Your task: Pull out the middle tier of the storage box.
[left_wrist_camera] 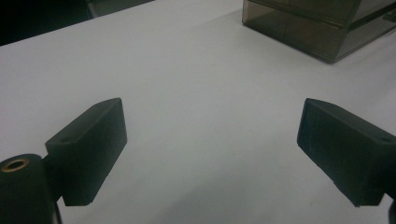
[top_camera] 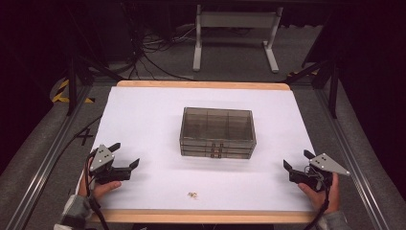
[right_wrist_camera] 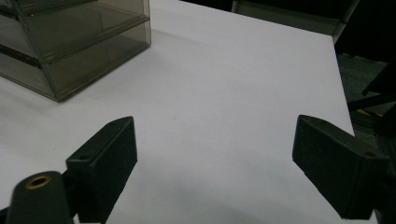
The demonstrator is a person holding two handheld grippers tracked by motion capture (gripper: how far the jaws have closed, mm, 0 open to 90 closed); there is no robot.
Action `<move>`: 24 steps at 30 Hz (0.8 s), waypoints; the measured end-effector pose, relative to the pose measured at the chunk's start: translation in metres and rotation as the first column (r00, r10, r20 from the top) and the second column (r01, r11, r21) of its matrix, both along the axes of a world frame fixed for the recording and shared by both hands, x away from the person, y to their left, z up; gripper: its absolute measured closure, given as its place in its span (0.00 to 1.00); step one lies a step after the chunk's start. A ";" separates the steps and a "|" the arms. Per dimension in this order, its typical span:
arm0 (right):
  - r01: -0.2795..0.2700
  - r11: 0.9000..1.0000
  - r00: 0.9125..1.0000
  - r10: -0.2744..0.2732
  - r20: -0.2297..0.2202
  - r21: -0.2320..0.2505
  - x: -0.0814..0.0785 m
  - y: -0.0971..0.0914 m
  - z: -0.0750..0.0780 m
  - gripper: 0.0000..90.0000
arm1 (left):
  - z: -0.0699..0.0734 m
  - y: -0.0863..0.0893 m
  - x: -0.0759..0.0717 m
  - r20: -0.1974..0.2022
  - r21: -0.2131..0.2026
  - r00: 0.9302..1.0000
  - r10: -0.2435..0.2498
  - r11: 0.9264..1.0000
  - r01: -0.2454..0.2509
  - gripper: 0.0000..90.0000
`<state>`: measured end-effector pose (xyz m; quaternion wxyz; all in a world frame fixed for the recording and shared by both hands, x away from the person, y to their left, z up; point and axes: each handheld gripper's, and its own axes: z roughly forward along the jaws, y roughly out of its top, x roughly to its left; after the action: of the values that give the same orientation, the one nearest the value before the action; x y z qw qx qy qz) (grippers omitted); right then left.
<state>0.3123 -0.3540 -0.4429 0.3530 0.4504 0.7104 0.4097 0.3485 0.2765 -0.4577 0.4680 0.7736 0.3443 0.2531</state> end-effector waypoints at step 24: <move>-0.096 0.995 0.995 0.096 0.021 0.017 -0.001 0.004 0.019 0.60 | 0.000 -0.004 -0.001 -0.010 0.044 0.999 -0.046 0.998 0.047 0.15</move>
<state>0.3115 -0.3502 -0.4241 0.3360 0.4147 0.7238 0.4373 0.3479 0.2728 -0.4577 0.4551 0.7926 0.3226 0.2464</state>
